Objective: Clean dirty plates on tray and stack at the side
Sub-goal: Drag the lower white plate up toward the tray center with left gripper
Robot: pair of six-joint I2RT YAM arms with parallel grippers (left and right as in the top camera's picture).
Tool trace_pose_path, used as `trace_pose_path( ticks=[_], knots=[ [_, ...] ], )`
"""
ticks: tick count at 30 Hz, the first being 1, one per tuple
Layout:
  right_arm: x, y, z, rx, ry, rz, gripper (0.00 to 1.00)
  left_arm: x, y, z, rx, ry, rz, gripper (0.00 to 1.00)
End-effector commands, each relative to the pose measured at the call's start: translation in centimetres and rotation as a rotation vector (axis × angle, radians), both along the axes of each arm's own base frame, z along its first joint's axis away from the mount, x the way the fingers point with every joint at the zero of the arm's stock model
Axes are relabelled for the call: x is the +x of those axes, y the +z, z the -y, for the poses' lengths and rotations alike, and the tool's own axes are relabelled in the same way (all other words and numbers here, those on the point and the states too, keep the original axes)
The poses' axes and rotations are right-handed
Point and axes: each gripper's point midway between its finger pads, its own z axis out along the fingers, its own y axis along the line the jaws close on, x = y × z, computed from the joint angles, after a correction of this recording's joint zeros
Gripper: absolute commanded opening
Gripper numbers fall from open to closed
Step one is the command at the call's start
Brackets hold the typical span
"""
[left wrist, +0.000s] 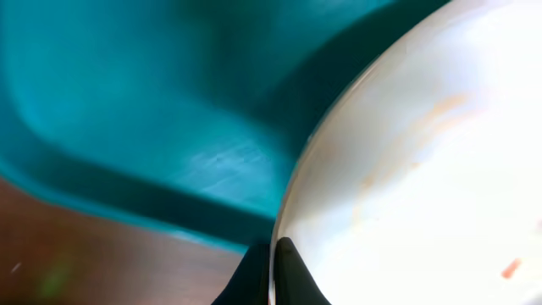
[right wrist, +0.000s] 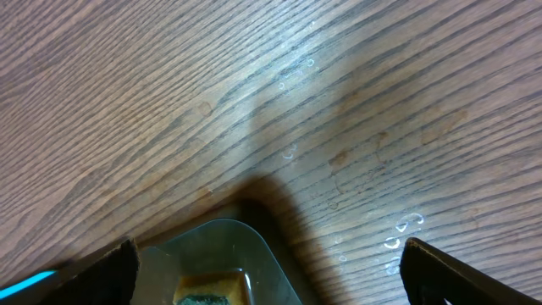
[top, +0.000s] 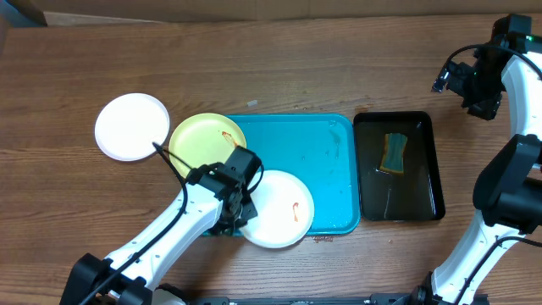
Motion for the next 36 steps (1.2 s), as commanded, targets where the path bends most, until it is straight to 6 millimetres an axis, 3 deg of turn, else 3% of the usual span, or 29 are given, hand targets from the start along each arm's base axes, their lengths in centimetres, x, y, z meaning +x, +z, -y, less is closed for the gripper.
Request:
trace_pose_path(
  ticks=[1,10,18,21,29,31,36],
  knots=[
    [0.5,1.7,0.2,-0.007,-0.005,0.047,1.0,2.7,1.4,1.4,-0.052,-0.037,0.098,0.04],
    [0.5,1.7,0.2,-0.007,-0.005,0.046,1.0,8.9,3.4,3.5,-0.118,-0.017,0.373,0.04],
    [0.5,1.7,0.2,-0.007,-0.005,0.046,1.0,10.8,4.3,4.3,-0.151,-0.01,0.457,0.04],
    [0.5,1.7,0.2,-0.007,-0.005,0.047,1.0,11.1,3.6,4.5,-0.149,-0.007,0.447,0.04],
    [0.5,1.7,0.2,-0.007,-0.005,0.047,1.0,10.8,-0.8,5.2,-0.142,-0.017,0.337,0.04],
    [0.5,1.7,0.2,-0.007,-0.005,0.047,1.0,10.8,-0.9,5.6,-0.158,-0.036,0.333,0.07],
    [0.5,1.7,0.2,-0.007,-0.005,0.046,1.0,12.0,0.7,6.2,-0.134,-0.179,0.379,0.34]
  ],
)
